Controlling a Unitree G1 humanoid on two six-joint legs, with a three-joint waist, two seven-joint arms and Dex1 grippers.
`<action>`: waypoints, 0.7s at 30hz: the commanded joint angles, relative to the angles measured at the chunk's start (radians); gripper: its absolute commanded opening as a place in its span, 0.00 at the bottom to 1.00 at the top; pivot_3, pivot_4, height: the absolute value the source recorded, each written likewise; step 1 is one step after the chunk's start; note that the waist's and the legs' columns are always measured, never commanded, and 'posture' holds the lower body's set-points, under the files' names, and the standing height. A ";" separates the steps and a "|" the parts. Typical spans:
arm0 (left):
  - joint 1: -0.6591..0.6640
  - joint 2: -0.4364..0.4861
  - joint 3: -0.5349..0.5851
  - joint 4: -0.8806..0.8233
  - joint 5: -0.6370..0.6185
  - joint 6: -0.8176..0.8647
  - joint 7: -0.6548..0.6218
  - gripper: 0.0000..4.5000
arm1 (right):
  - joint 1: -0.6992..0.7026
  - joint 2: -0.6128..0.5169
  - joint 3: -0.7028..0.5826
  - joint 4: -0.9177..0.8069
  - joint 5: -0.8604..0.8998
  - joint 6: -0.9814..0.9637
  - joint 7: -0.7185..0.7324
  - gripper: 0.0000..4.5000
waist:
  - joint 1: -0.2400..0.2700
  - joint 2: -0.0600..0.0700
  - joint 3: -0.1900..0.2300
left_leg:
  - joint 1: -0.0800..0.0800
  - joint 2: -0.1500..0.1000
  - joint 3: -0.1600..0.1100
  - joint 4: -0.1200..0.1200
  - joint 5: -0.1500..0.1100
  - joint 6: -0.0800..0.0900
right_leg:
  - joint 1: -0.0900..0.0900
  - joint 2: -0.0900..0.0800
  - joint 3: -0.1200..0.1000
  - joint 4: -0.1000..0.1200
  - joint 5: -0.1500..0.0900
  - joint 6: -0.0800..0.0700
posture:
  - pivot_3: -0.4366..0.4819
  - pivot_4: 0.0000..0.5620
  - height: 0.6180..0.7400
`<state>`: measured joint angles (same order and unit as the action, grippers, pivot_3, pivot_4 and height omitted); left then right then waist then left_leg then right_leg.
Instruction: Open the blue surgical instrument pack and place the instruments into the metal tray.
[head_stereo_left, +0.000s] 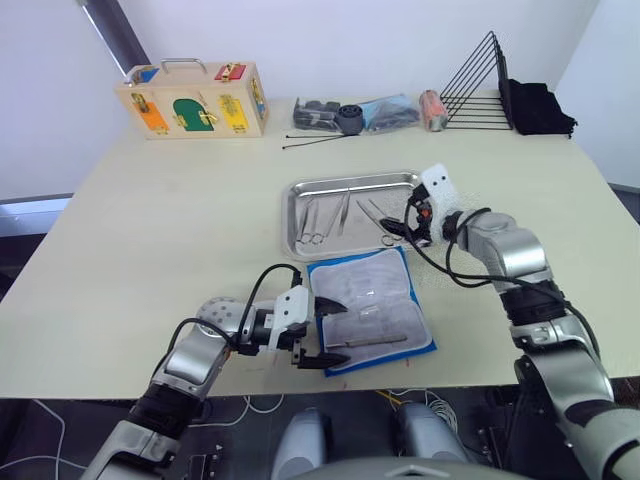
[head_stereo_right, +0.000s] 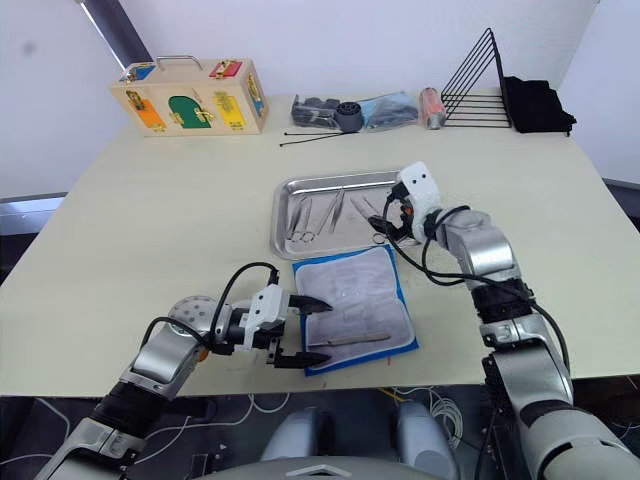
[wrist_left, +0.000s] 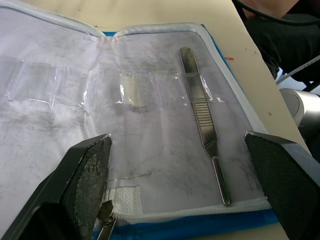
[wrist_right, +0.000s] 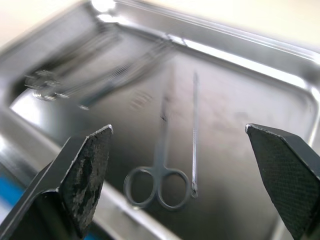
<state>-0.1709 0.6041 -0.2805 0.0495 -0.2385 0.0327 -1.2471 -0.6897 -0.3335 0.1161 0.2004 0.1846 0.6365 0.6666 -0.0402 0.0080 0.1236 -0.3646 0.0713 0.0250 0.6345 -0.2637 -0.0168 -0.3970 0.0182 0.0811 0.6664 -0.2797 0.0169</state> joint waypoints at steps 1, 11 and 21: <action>0.057 0.013 -0.061 0.111 0.080 0.059 0.019 1.00 | 0.035 -0.033 -0.039 -0.097 0.052 -0.075 0.075 0.99 | 0.000 0.000 0.000 | 0.000 0.000 0.000 0.000 0.000 0.000 | 0.000 0.000 0.000 0.000 0.000 0.000 | 0.48 0.27 1.00; 0.055 0.015 -0.062 0.114 0.077 0.058 0.012 1.00 | 0.267 -0.297 -0.083 -0.277 0.181 -0.297 0.469 0.99 | 0.001 -0.002 0.005 | -0.001 0.000 0.000 -0.001 0.000 0.000 | 0.000 0.000 0.000 -0.004 0.000 0.000 | 0.48 0.27 1.00; 0.053 0.016 -0.061 0.119 0.076 0.056 0.009 1.00 | 0.412 -0.464 -0.188 -0.274 0.329 -0.459 0.788 0.99 | 0.000 -0.003 0.006 | -0.001 -0.001 -0.001 -0.001 0.000 0.000 | 0.000 0.000 0.000 -0.004 0.000 0.000 | 0.48 0.27 1.00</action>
<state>-0.1718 0.6048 -0.2830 0.0470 -0.2386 0.0318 -1.2476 -0.2764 -0.7840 -0.0357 -0.0606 0.4862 0.2023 1.4228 -0.0401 0.0050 0.1299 -0.3655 0.0707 0.0244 0.6335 -0.2637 -0.0169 -0.3967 0.0177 0.0810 0.6623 -0.2796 0.0174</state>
